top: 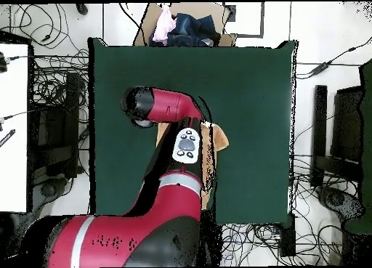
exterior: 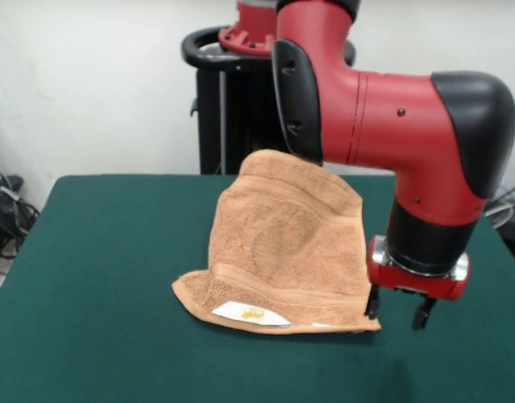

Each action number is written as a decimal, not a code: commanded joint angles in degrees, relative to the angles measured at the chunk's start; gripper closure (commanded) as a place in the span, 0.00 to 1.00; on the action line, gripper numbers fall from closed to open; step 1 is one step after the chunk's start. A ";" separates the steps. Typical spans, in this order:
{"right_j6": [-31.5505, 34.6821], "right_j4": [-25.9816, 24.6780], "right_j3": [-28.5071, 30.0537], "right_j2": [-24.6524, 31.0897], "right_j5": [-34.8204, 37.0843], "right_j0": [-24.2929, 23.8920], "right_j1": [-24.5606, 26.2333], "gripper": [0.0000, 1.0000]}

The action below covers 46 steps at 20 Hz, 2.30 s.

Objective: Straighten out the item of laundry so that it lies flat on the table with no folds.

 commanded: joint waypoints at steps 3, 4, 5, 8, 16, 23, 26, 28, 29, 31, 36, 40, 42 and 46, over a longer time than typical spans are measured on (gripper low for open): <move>23.26 2.37 5.75 -5.91 11.32 6.30 -1.43 0.00; 26.25 3.90 6.57 -6.34 11.21 6.94 -1.22 0.00; 29.56 6.41 8.16 -6.18 11.30 7.22 -1.11 0.00; 34.10 11.00 10.97 -5.85 11.73 7.49 -0.76 0.00; 43.51 22.83 19.42 -3.49 9.08 7.16 -3.20 0.00; 43.02 23.30 20.87 -2.15 7.76 5.63 -3.32 0.00; 40.98 22.26 20.85 -1.79 6.51 4.54 -3.47 0.00; 38.95 21.65 20.71 -1.32 5.49 3.55 -3.43 0.00; 38.47 20.77 19.40 -1.65 6.19 3.35 -3.12 0.00; 38.01 18.93 16.28 -2.55 8.34 2.98 -2.23 0.00; 36.16 15.52 9.82 -3.44 12.52 1.37 -0.26 0.00; 35.33 13.79 9.29 -3.93 14.64 -0.15 -1.51 0.00; 33.16 12.53 9.19 -4.05 15.97 -2.96 -2.52 0.00; 32.53 11.63 9.22 -3.18 14.99 -5.36 -1.82 0.00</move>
